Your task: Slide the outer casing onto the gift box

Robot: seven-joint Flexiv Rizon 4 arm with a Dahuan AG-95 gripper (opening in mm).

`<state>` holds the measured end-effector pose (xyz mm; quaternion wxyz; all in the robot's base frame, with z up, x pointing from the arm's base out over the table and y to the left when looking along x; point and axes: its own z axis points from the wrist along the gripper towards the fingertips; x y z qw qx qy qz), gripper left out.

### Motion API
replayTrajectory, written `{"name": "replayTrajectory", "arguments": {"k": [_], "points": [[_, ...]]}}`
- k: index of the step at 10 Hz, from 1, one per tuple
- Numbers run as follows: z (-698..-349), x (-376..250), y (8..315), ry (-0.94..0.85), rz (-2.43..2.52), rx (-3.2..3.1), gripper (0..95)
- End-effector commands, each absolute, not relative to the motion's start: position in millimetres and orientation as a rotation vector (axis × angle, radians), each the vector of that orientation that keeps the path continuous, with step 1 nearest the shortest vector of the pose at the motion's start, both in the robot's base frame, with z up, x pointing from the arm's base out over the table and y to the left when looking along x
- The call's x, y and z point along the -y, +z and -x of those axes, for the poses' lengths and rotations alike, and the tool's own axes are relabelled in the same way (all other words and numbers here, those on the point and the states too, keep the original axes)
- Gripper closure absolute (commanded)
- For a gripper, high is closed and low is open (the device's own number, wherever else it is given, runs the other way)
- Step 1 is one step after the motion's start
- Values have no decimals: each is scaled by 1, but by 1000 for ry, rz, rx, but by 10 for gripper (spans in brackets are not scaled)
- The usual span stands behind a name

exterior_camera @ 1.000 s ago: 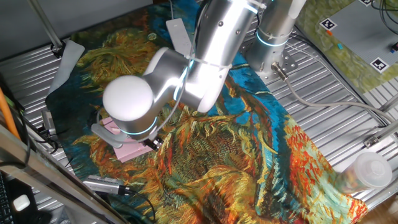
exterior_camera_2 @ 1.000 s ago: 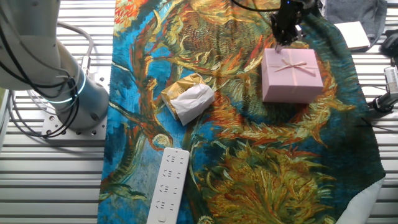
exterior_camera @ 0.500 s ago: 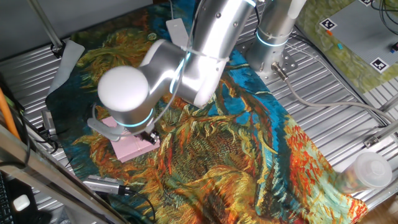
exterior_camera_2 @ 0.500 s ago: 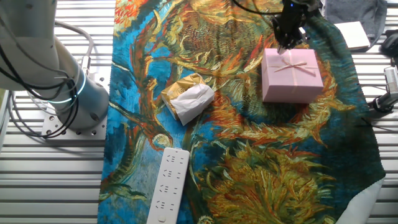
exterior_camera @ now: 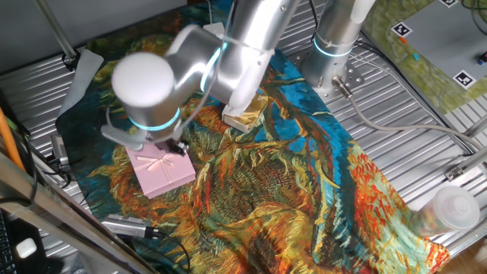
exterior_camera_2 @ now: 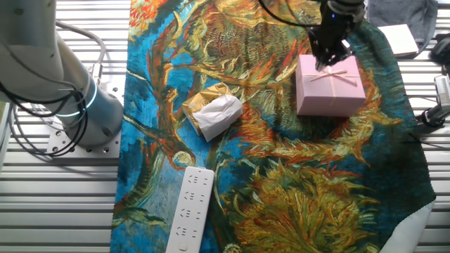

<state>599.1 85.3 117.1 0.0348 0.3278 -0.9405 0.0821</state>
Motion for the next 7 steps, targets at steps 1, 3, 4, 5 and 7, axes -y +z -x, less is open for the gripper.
{"name": "replayTrajectory", "arguments": {"k": [1, 3, 4, 5, 7], "points": [[-596, -72, 116, 261, -1049, 2890, 950], [-594, -65, 111, 271, -1080, 2897, 950], [-594, -64, 110, 272, -1083, 2899, 950], [-594, -63, 108, 275, -1088, 2900, 950], [-594, -62, 104, 275, -1094, 2902, 950]]}}
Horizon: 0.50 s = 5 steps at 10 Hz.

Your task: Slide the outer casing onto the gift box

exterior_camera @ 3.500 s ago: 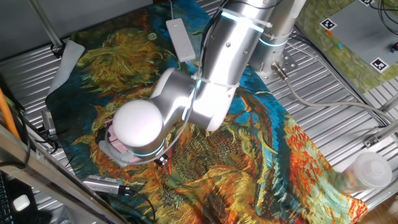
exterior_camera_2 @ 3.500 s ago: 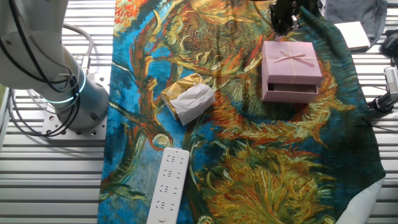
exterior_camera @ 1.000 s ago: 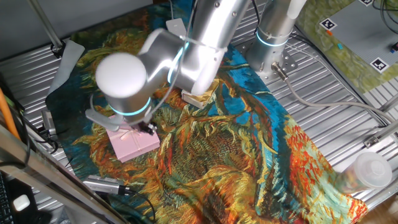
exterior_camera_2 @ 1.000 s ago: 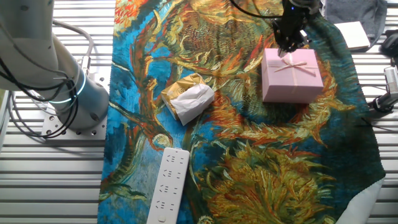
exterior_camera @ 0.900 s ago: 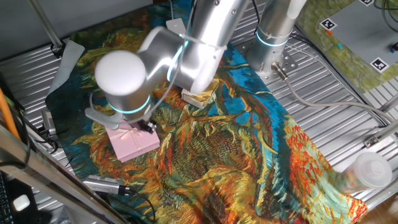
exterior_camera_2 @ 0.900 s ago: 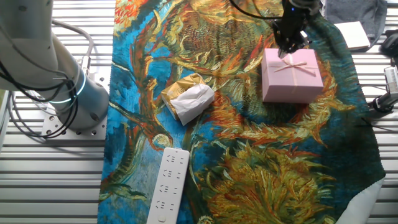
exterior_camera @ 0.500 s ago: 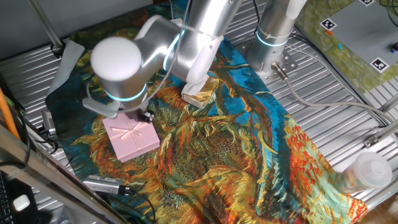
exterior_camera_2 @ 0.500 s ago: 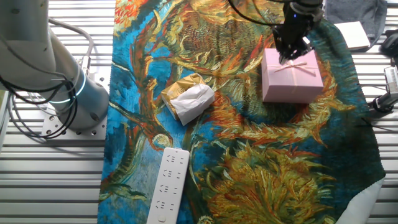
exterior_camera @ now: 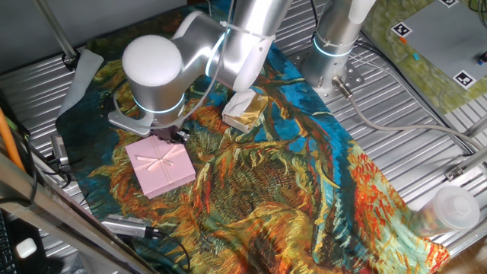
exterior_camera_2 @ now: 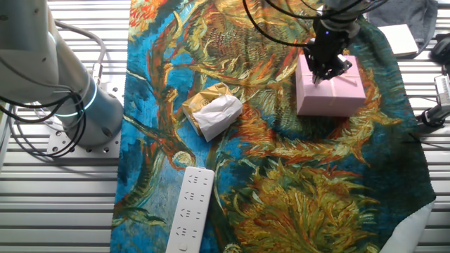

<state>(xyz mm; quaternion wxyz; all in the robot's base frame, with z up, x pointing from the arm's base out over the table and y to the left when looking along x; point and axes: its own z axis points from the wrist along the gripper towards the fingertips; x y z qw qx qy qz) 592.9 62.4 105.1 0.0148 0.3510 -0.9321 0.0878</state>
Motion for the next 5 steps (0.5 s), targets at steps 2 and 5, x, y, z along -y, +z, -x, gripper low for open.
{"name": "replayTrajectory", "arguments": {"k": [2, 5], "points": [[-593, -62, 99, 277, -1104, 2909, 950], [-591, -55, 100, 282, -1124, 2902, 950]]}}
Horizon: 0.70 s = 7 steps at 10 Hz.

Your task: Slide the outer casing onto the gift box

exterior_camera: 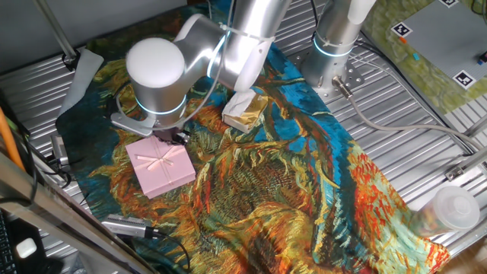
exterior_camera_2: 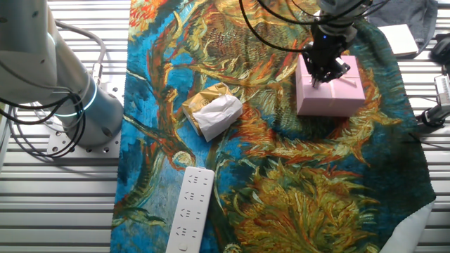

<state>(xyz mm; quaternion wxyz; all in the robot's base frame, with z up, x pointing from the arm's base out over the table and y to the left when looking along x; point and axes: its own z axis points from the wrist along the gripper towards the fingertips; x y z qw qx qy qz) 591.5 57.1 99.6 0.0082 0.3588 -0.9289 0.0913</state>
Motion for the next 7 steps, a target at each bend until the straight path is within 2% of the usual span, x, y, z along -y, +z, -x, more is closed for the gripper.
{"name": "replayTrajectory", "arguments": {"k": [1, 7], "points": [[-591, -54, 100, 283, -1129, 2900, 950], [-589, -50, 95, 292, -1147, 2918, 950]]}}
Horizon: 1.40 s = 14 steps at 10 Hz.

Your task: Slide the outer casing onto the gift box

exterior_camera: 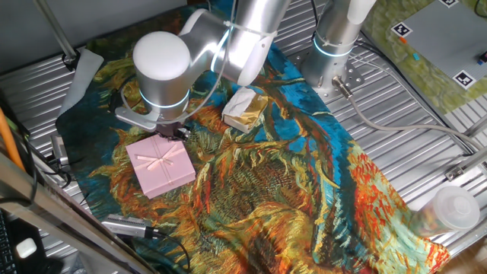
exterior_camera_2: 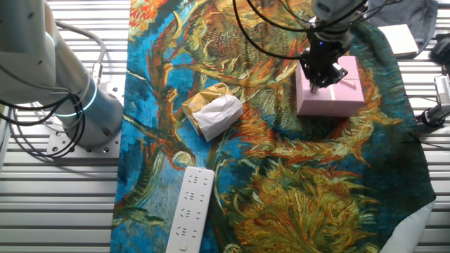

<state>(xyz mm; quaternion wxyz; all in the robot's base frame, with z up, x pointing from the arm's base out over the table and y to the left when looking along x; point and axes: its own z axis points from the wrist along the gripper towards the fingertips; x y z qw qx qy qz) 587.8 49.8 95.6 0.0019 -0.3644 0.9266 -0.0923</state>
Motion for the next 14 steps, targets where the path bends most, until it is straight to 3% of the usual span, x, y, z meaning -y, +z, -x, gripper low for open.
{"name": "replayTrajectory", "arguments": {"k": [1, 9, 14], "points": [[-590, -51, 95, -286, 1142, -2901, 950], [-590, -50, 112, -265, 1174, -2888, 950], [-590, -50, 112, -144, 1144, -2933, 950]]}}
